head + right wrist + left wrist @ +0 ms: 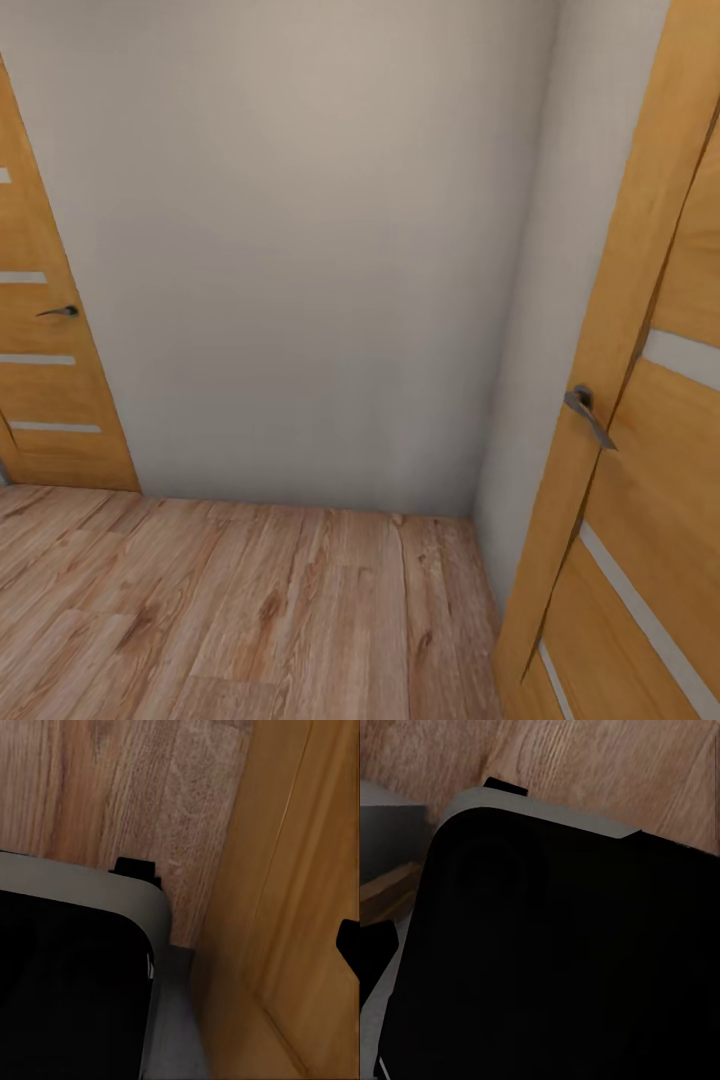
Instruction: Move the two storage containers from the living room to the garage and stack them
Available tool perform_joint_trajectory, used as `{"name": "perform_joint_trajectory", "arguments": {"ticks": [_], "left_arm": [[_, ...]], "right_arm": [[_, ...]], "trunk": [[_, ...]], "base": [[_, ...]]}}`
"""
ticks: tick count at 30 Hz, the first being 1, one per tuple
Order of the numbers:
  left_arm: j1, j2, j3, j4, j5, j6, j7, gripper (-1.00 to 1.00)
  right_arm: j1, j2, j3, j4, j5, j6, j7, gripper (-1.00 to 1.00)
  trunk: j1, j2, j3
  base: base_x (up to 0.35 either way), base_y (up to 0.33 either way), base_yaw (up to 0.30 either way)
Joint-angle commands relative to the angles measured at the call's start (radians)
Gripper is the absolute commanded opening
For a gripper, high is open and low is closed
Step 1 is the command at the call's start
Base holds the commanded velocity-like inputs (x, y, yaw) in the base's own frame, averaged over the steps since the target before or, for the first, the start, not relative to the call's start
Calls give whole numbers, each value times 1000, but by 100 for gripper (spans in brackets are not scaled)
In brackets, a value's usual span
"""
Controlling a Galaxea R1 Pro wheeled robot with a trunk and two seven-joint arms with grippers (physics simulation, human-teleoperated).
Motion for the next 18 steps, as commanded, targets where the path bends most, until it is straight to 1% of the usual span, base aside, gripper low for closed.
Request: {"name": "perform_joint_trajectory", "arguments": {"ticks": [1,18], "left_arm": [[0,0,6,1,1,-3,-1,100],[0,0,6,0,1,-4,-1,100]], "right_arm": [[-1,0,9,3,-10,-6,0,100],[-1,1,13,3,-7,-6,0,100]], "trunk": [[1,0,-1],[1,0,-1]], "base": [[322,0,0],[322,0,0]]}}
